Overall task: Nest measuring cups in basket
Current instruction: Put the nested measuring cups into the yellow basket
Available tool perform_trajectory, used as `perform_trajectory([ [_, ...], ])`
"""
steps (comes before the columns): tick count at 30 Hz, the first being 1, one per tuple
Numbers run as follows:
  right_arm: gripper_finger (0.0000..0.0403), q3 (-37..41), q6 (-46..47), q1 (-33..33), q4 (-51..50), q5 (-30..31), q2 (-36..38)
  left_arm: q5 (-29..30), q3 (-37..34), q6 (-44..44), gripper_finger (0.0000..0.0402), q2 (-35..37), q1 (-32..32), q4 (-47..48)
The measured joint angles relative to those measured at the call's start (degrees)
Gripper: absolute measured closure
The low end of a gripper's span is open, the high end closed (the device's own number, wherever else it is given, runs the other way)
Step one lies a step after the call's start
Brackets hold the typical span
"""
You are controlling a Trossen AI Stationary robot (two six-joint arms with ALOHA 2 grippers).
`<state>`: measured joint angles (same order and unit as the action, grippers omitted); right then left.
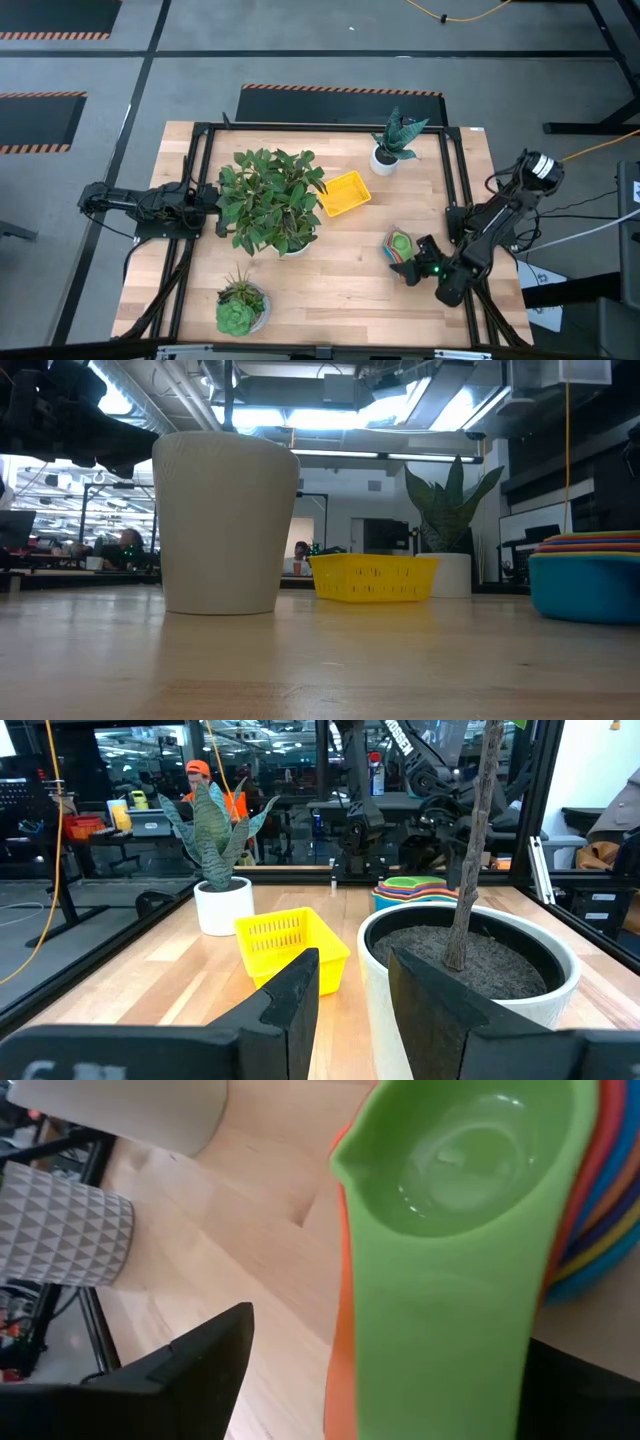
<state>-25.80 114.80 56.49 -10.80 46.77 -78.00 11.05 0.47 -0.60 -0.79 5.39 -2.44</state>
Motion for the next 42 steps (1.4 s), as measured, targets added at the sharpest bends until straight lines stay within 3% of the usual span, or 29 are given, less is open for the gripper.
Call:
perform_trajectory([
  [14,0.0082,0.00,0.52,-0.05,8.61,4.78,-7.43,0.02,0.00,0.00,0.0285,0.00,0.01,0.00],
  [24,0.0088,0.00,3.83,-0.24,9.39,6.22,-8.08,0.02,0.00,0.00,0.0285,0.00,0.00,0.01],
  [42,0.0230,0.00,8.82,-0.38,9.74,6.00,-8.10,0.02,0.02,0.00,0.0285,0.00,0.01,0.01],
])
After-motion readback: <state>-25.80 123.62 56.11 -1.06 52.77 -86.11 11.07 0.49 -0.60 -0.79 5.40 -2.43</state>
